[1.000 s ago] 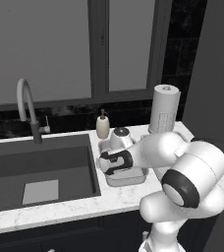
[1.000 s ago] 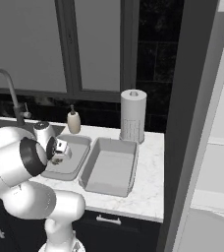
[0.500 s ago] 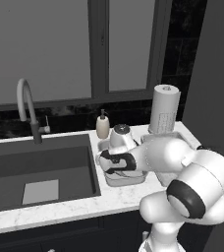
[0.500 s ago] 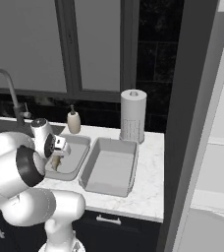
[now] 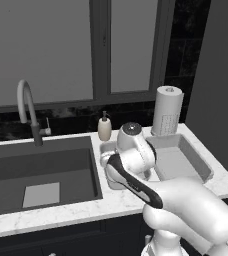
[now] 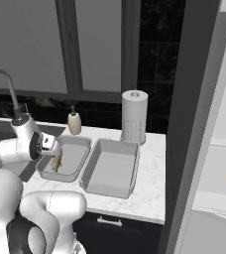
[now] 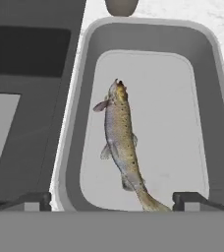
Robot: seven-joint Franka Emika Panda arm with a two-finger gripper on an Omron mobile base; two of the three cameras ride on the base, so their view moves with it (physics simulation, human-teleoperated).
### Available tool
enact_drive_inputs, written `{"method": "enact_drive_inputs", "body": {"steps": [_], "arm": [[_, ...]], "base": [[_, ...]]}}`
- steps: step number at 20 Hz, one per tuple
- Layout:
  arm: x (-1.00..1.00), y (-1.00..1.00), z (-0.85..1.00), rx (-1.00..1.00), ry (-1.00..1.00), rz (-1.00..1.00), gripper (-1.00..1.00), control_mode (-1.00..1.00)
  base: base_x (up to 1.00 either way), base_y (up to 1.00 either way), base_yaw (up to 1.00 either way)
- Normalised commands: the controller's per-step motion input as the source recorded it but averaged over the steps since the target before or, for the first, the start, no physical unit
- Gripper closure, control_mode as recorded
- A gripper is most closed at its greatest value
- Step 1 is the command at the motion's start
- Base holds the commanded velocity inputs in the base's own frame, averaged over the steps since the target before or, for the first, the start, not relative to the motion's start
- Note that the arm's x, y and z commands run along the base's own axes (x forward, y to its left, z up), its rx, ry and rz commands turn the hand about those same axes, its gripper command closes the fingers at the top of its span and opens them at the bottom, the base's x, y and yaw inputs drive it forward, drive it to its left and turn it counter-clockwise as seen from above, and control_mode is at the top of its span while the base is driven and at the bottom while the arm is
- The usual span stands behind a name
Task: Place one onion and one fish in each tupperware on the nearby counter, to pack two identical lunches.
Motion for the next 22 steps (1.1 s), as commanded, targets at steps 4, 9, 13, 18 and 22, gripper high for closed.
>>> {"method": "enact_drive_inputs", "body": {"steps": [4, 9, 13, 18, 22], "arm": [[-0.95, -0.11, 0.94, 0.0, 0.06, -0.05, -1.0, -1.0], [-0.77, -0.3, 0.76, -0.03, 0.01, -0.02, -1.0, -1.0], [-0.44, -0.46, 0.72, 0.0, 0.0, 0.0, -1.0, -1.0], [-0.33, -0.29, 0.89, 0.0, 0.0, 0.0, -1.0, -1.0], [-0.6, -0.32, 0.6, 0.0, 0.0, 0.0, -1.0, -1.0]], "base": [[0.0, 0.0, 0.0], [0.0, 0.0, 0.0], [0.0, 0.0, 0.0], [0.0, 0.0, 0.0], [0.0, 0.0, 0.0]]}}
